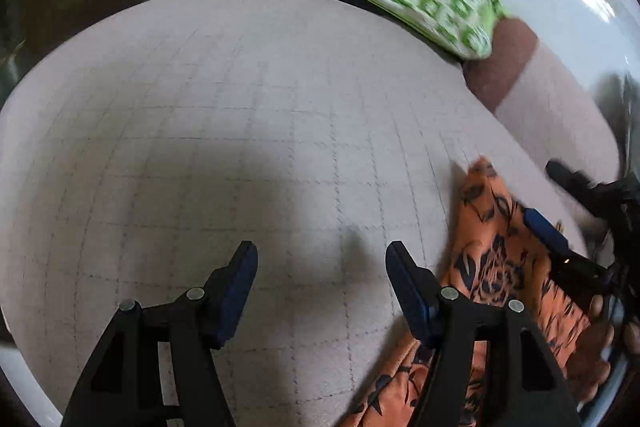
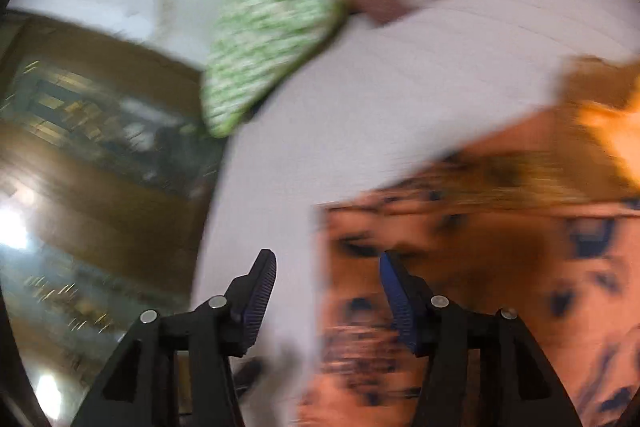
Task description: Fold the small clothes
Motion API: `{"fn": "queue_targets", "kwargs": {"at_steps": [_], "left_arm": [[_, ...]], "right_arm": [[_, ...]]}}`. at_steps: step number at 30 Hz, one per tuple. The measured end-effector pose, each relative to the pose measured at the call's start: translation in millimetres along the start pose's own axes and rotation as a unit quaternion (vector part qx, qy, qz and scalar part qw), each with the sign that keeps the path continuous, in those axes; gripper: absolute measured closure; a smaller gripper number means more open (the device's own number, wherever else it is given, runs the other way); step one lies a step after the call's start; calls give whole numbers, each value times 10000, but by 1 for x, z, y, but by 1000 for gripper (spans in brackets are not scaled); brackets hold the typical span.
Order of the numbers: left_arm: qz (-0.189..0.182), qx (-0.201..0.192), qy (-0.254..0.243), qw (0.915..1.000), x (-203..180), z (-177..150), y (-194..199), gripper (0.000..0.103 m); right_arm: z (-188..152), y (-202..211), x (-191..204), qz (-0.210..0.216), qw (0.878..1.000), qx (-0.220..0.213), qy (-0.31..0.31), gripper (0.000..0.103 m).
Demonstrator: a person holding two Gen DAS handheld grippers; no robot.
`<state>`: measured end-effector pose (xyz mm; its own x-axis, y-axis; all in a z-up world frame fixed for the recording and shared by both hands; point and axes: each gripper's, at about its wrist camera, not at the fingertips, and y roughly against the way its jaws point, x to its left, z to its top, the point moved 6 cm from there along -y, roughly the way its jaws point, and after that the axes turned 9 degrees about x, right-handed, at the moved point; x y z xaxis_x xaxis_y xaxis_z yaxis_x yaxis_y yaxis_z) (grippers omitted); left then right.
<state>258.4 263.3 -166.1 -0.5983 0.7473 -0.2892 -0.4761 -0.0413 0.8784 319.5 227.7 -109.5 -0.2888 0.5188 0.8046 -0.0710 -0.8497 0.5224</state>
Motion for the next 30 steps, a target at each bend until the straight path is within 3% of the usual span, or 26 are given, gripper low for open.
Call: {"fn": "queue_targets", "kwargs": {"at_steps": [1,3,5,8,11,13,14,15,17,18,21,24,26,27,28,30], "left_arm": [[12,-62,43,10000,3,1,2,35],[42,-144,141,9998,4,3,3,35],[-13,-94,220,9997,8,4,0,35],[-81,-24,276,9996,8,3,-2,35],[-151,-50,215,9996,1,1,4,35],[-193,-99,41,9998,-10,-2,6,35],[-193,-101,-102,9997,-17,-4,5,35],[-220,-69,-322,9992,-27,-6,3,35],[-327,8,-746,9967,-45,-13,-1,35],[-378,78,-965,9946,-53,-18,-3,35],[-423,265,-1470,9879,-73,-33,-10,35],[-275,448,-1772,9828,-75,-47,-19,35],[-303,440,-1810,9820,-72,-52,-17,47],[-353,486,-1872,9805,-71,-54,-15,77],[-474,619,-1922,9783,-72,-56,-14,94],[-520,604,-1869,9791,-67,-59,-7,95]], "right_arm": [[-1,-15,7,17,9997,191,159,34],[0,-51,-20,-612,9970,474,-92,32],[3,-53,-31,-260,9989,222,-307,35],[-1,-34,-12,256,9984,180,-466,35],[-14,-17,1,480,9984,39,-279,32],[-25,-36,-25,182,9984,220,-479,21],[-27,-52,-47,-246,9962,510,-668,28],[-27,-46,-48,-300,9964,345,-707,39],[-33,-14,-31,80,9967,84,-806,37],[-36,8,-21,68,9979,-81,-633,37],[-67,103,-14,-546,9955,-684,-365,34],[-130,192,-39,-1448,9810,-1208,-450,33],[-184,264,-69,-2161,9611,-1564,-720,33],[-201,284,-83,-2442,9512,-1668,-884,33],[-233,316,-104,-2770,9371,-1776,-1165,33],[-257,344,-136,-3067,9189,-1870,-1631,33]]}}
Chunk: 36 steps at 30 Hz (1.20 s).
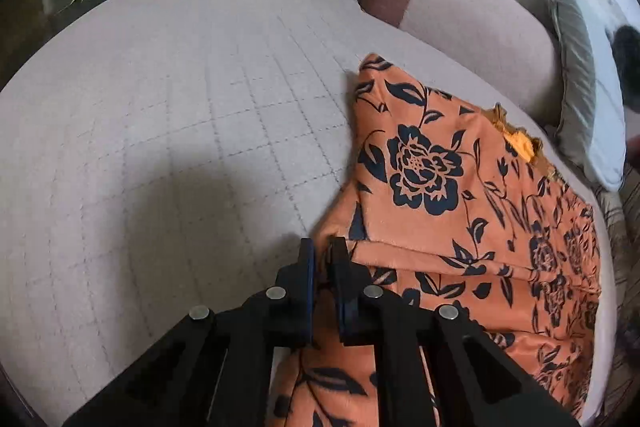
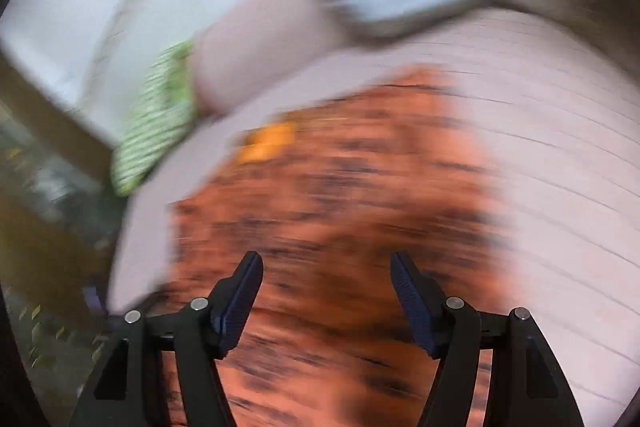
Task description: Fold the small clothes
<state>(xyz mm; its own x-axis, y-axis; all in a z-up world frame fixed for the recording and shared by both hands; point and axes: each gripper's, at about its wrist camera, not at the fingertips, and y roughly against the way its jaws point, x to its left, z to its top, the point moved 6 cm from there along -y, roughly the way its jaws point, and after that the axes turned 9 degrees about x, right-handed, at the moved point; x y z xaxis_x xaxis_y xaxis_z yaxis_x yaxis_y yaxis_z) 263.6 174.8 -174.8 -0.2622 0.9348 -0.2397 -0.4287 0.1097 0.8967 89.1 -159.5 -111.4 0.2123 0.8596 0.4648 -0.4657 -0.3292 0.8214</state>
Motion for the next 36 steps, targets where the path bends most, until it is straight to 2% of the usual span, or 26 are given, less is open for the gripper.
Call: {"fn": "queue_targets", "kwargs": {"at_steps": [2,4,5,7,8,9,11,12,13,14,15,18,20,21,22,23,24,25,26,27,29,31,33,34,35,36], "left_arm": [[144,10,-76,9999,0,-2,1,95],[249,72,-14,9997,3,-6,-7,89],[297,34,-67,9995,4,-7,-11,89],[295,27,-62,9995,3,-5,-8,88],[233,72,-47,9997,3,-5,-4,88],[91,103,67,9999,6,-7,4,87],[-143,35,286,9995,14,-16,25,74],[-213,33,251,9995,17,-26,37,50],[-230,40,192,9995,19,-36,46,34],[-243,27,140,9996,22,-50,56,32],[-284,73,35,9996,23,-66,64,31],[-400,394,-224,9982,26,-116,72,31],[-299,626,-339,9970,25,-145,67,30],[-135,652,-494,9966,22,-156,62,31],[106,500,-776,9957,17,-162,62,31],[461,503,-1084,9918,10,-167,61,36],[574,512,-1200,9898,4,-170,62,59],[462,561,-1171,9905,0,-172,65,96],[317,679,-1136,9907,-4,-173,68,95],[308,645,-1033,9921,-4,-172,76,96],[106,283,-836,9960,-5,-170,106,96],[78,51,-760,9971,-2,-173,129,95],[41,384,-516,9979,12,-183,114,93],[139,631,-342,9973,21,-187,97,90],[457,1028,-68,9936,37,-193,75,90],[458,1225,139,9913,49,-198,64,83]], "right_arm": [[3,1,-45,-137,9993,183,-308,33],[-8,-20,-53,-21,9973,615,-407,33],[-15,-31,-52,-100,9971,734,-169,34],[-18,-24,-51,-558,9961,669,133,48],[-17,-18,-51,-529,9965,640,71,67],[-15,-14,-52,-430,9972,615,11,76],[-19,7,-50,-542,9976,413,98,76],[-24,18,-49,-543,9978,303,224,69],[-31,25,-46,-473,9980,323,274,61],[-42,28,-46,-355,9978,464,296,30],[-50,33,-50,-332,9976,498,338,22],[-84,40,-51,-561,9950,566,609,22],[-103,28,-48,-524,9939,737,636,22],[-114,16,-45,-475,9920,970,657,23],[-122,-1,-35,-470,9903,1134,655,26],[-129,-7,-32,-604,9893,1085,771,32],[-133,-7,-29,-730,9872,1092,900,38],[-134,-5,-28,-637,9877,1136,865,66],[-134,-2,-29,-409,9895,1171,737,97],[-133,4,-28,-277,9916,1096,631,97],[-130,37,-22,-177,9957,638,654,97],[-132,58,-22,-125,9962,555,667,97],[-135,57,-39,-581,9956,474,554,95],[-141,47,-56,-675,9950,666,305,92],[-146,36,-65,-661,9938,888,89,92],[-153,27,-76,-546,9914,1183,-136,91]]}}
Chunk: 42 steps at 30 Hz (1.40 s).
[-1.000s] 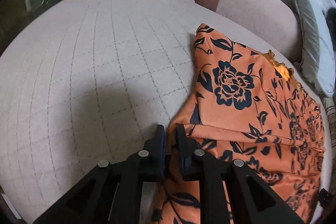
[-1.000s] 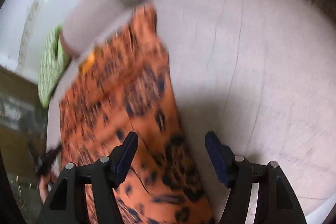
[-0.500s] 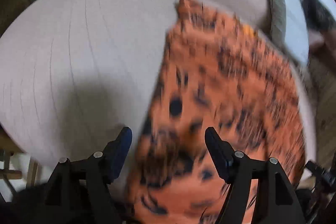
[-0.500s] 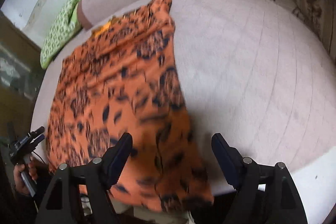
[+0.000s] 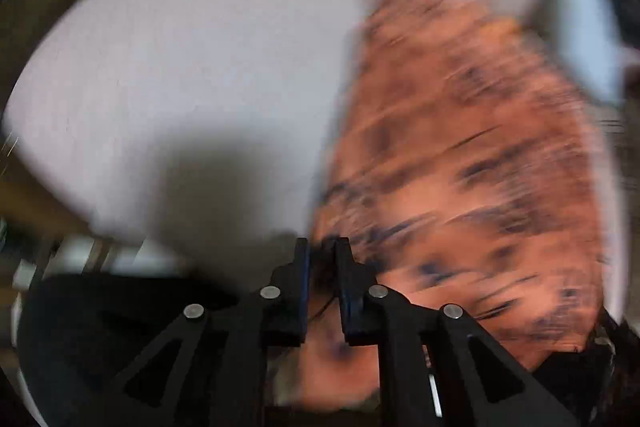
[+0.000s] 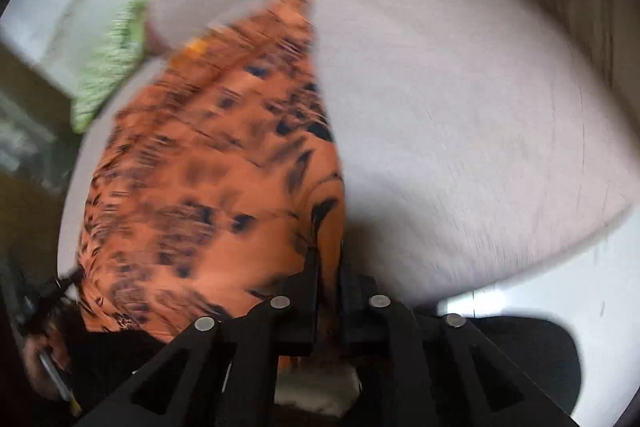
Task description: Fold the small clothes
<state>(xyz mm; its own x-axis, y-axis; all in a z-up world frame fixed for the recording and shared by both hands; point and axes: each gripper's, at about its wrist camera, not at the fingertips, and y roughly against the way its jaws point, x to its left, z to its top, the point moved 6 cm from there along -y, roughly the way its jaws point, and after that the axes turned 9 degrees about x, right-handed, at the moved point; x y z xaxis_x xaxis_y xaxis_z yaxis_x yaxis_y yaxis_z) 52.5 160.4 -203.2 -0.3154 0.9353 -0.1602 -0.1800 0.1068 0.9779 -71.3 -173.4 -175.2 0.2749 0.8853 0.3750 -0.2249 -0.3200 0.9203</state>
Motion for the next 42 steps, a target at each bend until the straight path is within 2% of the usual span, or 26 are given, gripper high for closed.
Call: {"fn": "queue_targets", "kwargs": {"at_steps": [2,3,4,5,6,8,11,12,13,14,16,18,20,21,23,24,25,26,27,28,30,32,34,35,37,42], "left_arm": [[-358,-222,233,9988,8,0,8,69],[-354,-341,235,9985,8,0,14,50],[-326,-464,182,9982,8,-1,18,39],[-360,-566,71,9977,5,-2,22,37],[-385,-559,-53,9977,3,-3,24,34],[-266,-448,-283,9982,-9,-5,15,33],[56,-263,-452,9986,-13,-5,-3,33],[152,-185,-533,9983,-15,-6,-9,32],[182,-277,-548,9979,-14,-8,-7,32],[163,-300,-600,9976,-15,-8,-6,36],[20,-303,-732,9969,-19,-12,4,95],[29,-534,-770,9956,-21,-13,20,96],[80,-487,-724,9962,-20,-11,12,95],[104,-190,-656,9976,-15,-14,-1,91],[90,-218,-653,9976,-15,-13,2,89],[18,-279,-650,9975,-16,-12,9,73],[-79,-393,-659,9970,-18,-11,16,44],[-81,-510,-626,9967,-17,-10,21,30],[-94,-621,-584,9963,-17,-10,25,18],[-181,-651,-586,9960,-19,-10,24,18],[-198,-502,-667,9963,-26,-11,11,18],[-26,-340,-755,9966,-30,-13,0,18],[71,-332,-810,9961,-33,-15,-2,19],[97,-351,-806,9961,-34,-15,-1,19],[142,-389,-799,9959,-34,-15,-1,21],[195,-322,-813,9960,-35,-17,-9,24]], "right_arm": [[-6,3,0,187,9997,-107,89,87],[-7,10,1,183,9994,-227,179,76],[-7,17,3,214,9990,-329,208,66],[-5,23,5,260,9984,-448,206,36],[-4,29,7,268,9977,-576,240,31],[1,35,16,186,9964,-729,383,31],[10,20,28,127,9966,-619,524,31],[14,9,34,-19,9968,-528,600,31],[15,-9,30,-415,9964,-296,680,32],[15,-16,20,-571,9962,-98,652,65],[12,-13,18,-470,9969,-73,627,94],[7,14,20,-390,9968,-396,569,97],[8,13,7,-373,9984,-279,334,97],[9,3,1,-513,9983,-88,250,94],[5,-10,2,-696,9970,138,312,91],[3,-7,8,-614,9972,92,413,87],[1,0,16,-399,9982,-18,455,81],[2,7,20,-252,9987,-140,424,56],[3,14,24,-204,9986,-285,401,22],[6,22,28,-258,9972,-544,454,20],[12,22,34,-477,9947,-637,656,20],[13,1,34,-467,9960,-340,680,20],[15,-20,28,-423,9971,-16,635,37],[12,-26,26,-505,9966,14,647,53],[8,-25,29,-702,9948,-122,734,66],[12,-25,18,-374,9982,27,461,68]]}}
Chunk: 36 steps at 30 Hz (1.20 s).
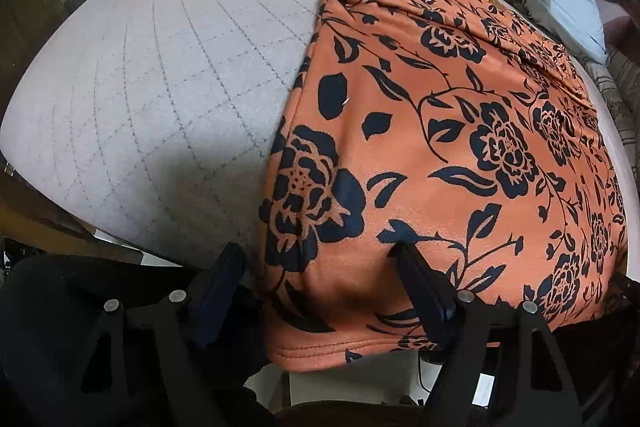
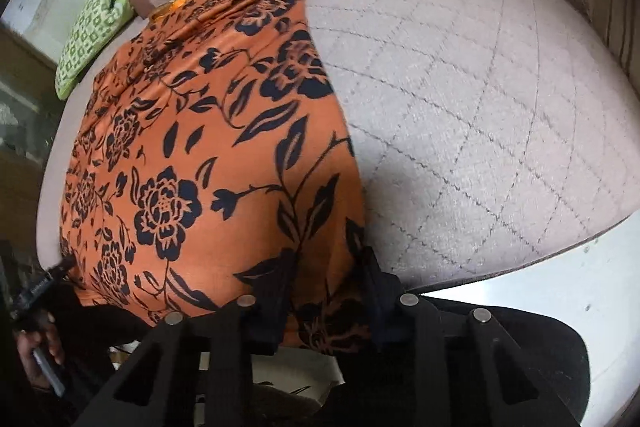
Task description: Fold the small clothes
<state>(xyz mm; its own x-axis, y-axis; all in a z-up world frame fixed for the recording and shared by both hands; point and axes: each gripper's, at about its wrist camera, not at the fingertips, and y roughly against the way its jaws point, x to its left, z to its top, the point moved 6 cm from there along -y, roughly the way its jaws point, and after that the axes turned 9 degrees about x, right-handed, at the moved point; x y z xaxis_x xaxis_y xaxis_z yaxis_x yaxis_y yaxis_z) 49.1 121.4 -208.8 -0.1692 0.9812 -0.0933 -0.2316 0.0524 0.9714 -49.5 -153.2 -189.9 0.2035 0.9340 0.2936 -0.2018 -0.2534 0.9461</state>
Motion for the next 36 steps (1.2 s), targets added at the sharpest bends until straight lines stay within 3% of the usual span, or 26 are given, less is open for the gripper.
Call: {"fn": "queue_targets", "kwargs": {"at_steps": [7,9,12,13,14,15,16,17,19,20,21,22,23,27,30,36], "left_arm": [[-13,-34,-101,9999,-4,3,-2,32],[-16,-44,-155,9999,-7,4,-1,38],[26,-103,-237,9997,-10,4,3,52],[36,-110,-230,9997,-10,4,4,52],[25,-92,-214,9997,-9,5,3,52],[-5,-76,-168,9998,-9,5,2,47],[-36,-71,-124,9999,-8,6,2,40],[-73,-84,-103,9999,-8,6,2,38],[-41,-107,-230,9997,-10,5,1,44],[-70,-121,-322,9994,-11,5,1,53],[-76,-160,-392,9991,-13,5,3,81],[-168,-179,-416,9988,-14,6,6,93],[-341,-179,-371,9986,-13,7,11,93],[-953,-564,-111,9938,-6,17,43,93],[-1002,-778,-151,9918,-7,26,58,93],[-875,-62,-7,9961,-2,24,17,93]], "right_arm": [[-1,1,9,-230,9995,-38,202,69],[-2,7,11,-324,9990,-98,291,89],[-3,24,15,-149,9992,-303,204,90],[-1,27,15,-94,9991,-365,190,89],[1,25,14,-44,9993,-339,153,87],[1,18,12,-37,9998,-196,88,74],[1,8,10,-70,10000,7,32,60],[-2,0,10,-67,9998,168,38,35],[-4,-3,19,-307,9989,63,356,34],[-4,-4,21,-327,9988,14,376,41],[-3,-2,20,-270,9991,-11,316,75],[-3,0,17,-91,9997,-1,205,88],[-2,4,16,377,9992,49,79,95],[2,33,16,991,9949,-174,-55,95],[8,48,13,1438,9889,-308,-210,95],[7,19,-5,1712,9836,8,-559,95]]}}
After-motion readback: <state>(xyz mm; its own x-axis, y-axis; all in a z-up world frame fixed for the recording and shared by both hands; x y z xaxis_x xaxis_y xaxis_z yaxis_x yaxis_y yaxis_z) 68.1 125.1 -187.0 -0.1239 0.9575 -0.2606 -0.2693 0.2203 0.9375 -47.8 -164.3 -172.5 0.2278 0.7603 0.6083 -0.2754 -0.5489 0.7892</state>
